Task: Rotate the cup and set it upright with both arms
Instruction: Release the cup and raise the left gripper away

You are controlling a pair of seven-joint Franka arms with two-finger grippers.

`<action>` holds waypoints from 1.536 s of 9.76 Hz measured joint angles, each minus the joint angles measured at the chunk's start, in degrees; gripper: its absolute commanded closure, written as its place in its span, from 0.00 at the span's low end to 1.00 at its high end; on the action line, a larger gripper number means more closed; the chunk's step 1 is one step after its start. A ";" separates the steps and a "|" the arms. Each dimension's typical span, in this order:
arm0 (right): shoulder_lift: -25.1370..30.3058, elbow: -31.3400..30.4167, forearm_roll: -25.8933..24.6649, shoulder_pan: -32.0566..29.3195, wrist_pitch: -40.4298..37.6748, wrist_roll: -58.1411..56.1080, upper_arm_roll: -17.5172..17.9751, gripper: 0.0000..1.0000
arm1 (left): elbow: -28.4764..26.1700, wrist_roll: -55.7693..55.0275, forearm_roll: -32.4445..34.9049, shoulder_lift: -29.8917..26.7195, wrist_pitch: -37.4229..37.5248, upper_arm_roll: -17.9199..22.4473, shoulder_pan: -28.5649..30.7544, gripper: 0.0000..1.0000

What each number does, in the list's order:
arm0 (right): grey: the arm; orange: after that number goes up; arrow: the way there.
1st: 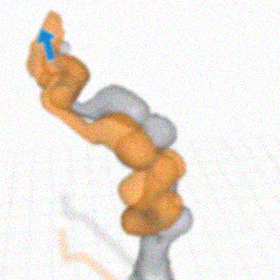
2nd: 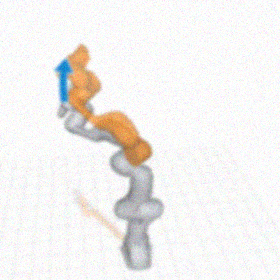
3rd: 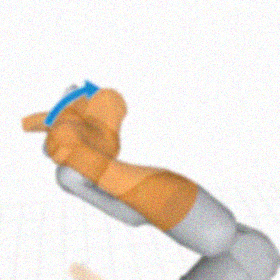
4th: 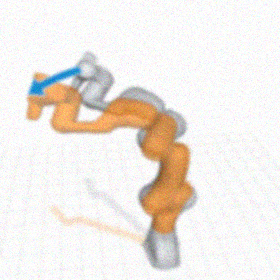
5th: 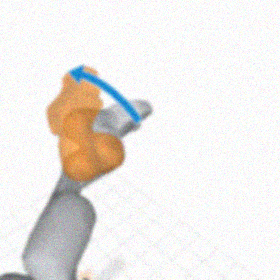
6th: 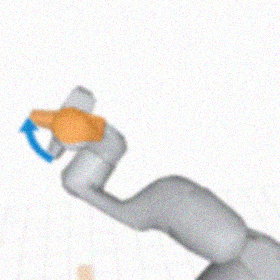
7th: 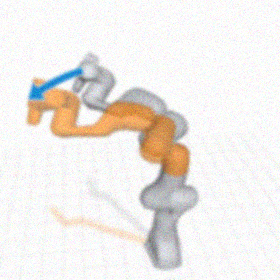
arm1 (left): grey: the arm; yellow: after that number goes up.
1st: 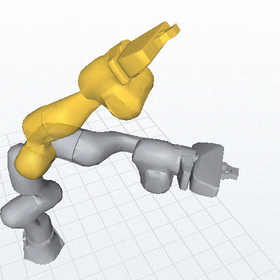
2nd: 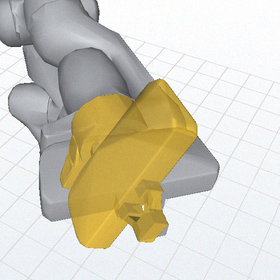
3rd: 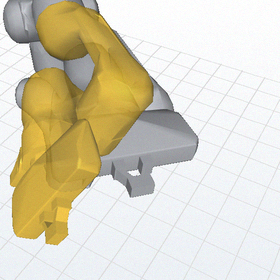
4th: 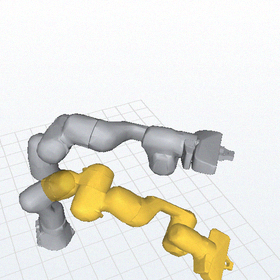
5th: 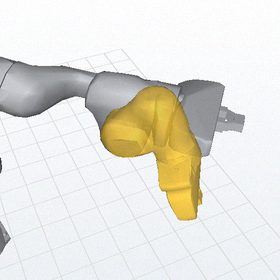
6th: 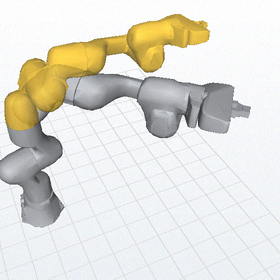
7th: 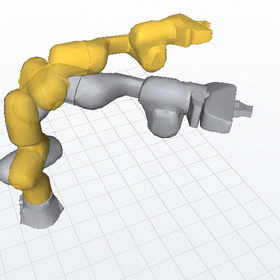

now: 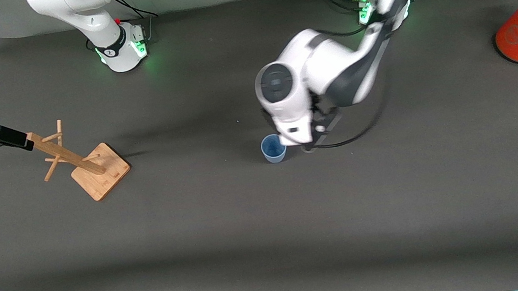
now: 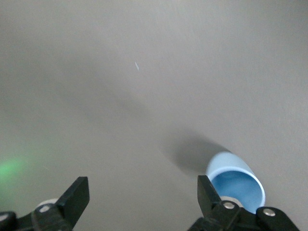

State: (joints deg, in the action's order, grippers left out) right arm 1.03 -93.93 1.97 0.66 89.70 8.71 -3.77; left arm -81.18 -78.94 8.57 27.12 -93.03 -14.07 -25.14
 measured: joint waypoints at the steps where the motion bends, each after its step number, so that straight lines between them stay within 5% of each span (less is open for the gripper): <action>1: 0.07 0.49 0.03 0.12 -0.59 0.30 0.00 0.00 | -0.09 8.02 -0.55 -2.54 2.86 0.12 4.19 0.00; 9: 0.02 0.51 -0.73 0.13 -0.51 -6.36 -0.42 0.00 | -9.47 72.01 -2.94 -23.21 11.77 1.43 30.70 0.00; 13: 0.02 0.51 -1.59 0.18 0.09 -6.79 -0.43 0.00 | -16.99 79.21 -7.12 -35.73 6.83 8.16 31.81 0.00; 15: 0.02 0.51 -1.67 0.18 0.13 -6.83 -0.43 0.00 | -18.87 81.98 -7.16 -36.44 4.30 8.58 31.81 0.00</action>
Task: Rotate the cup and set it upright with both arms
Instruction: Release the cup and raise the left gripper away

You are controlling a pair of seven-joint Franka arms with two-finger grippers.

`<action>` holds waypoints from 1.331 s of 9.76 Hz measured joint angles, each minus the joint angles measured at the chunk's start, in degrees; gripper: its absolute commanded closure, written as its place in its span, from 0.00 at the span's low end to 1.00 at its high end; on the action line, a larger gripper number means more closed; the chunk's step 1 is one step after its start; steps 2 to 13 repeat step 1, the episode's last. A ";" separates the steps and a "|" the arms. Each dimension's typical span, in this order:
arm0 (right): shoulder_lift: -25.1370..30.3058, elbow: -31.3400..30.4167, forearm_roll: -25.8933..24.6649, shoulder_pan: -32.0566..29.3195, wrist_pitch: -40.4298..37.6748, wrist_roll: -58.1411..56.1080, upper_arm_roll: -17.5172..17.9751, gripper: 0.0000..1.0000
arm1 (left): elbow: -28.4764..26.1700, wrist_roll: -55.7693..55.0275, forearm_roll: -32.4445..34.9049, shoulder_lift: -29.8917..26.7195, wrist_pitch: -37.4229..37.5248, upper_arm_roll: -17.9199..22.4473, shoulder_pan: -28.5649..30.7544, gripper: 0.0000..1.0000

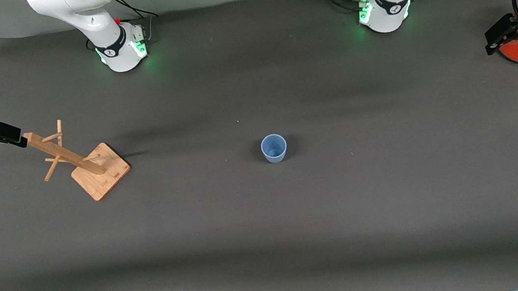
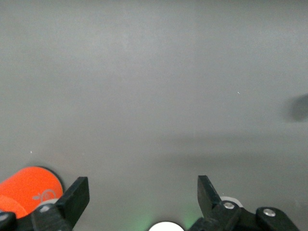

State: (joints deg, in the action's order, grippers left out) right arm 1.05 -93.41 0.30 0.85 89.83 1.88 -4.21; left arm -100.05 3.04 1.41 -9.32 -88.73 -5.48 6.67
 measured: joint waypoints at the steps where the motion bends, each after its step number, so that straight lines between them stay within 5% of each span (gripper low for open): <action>1: 0.00 0.00 -0.02 0.00 0.00 0.00 0.00 0.00 | -0.03 0.94 0.00 0.32 -0.01 0.02 0.00 0.00; 13: 0.00 0.00 -0.02 0.00 0.00 0.00 0.00 0.00 | -0.03 0.94 0.00 0.32 -0.01 0.02 0.00 0.00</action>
